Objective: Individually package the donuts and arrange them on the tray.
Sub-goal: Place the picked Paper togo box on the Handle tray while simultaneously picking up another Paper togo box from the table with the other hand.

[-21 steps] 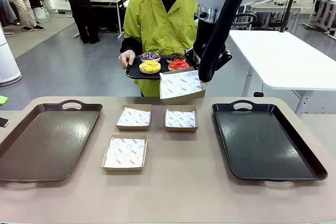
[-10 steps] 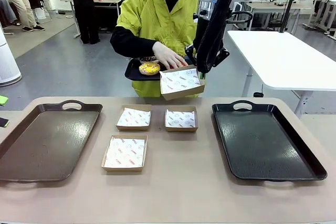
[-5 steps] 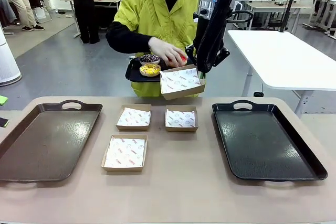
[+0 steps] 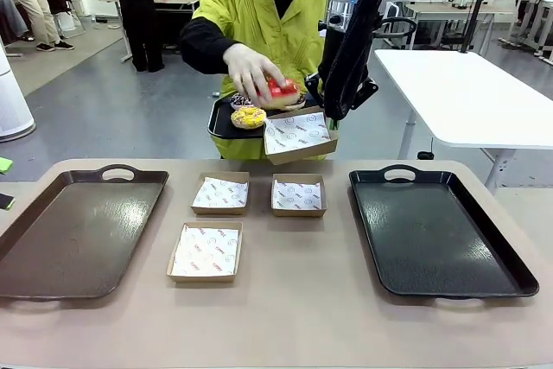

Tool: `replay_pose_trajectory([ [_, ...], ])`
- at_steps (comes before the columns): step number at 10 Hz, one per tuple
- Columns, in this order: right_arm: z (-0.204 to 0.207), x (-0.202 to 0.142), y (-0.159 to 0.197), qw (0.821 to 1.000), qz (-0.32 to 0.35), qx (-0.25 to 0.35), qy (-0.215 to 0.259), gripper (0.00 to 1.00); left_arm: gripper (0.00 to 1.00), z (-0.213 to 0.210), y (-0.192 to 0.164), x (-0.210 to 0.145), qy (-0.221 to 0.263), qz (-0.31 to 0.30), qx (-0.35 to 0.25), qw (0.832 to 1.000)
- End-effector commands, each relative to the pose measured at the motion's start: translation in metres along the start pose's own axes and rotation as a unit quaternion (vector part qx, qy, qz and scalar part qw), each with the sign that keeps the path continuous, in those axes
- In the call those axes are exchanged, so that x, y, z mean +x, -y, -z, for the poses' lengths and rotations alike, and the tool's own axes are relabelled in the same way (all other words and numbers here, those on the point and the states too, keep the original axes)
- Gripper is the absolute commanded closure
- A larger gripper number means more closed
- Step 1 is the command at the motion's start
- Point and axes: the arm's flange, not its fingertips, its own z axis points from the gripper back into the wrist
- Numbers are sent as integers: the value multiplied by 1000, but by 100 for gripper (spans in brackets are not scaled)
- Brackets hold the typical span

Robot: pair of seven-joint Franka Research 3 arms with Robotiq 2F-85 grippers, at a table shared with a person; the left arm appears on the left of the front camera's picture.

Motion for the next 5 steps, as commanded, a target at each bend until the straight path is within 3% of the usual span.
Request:
replay_pose_trajectory([
  [1, 3, -5, 3, 1000, 8, -2, 1, 100, 0, -2, 0, 0, 2, 11, -7, 1000],
  [5, 3, -5, 3, 1000, 8, -2, 1, 100, 0, -2, 0, 0, 2, 11, -7, 1000],
])
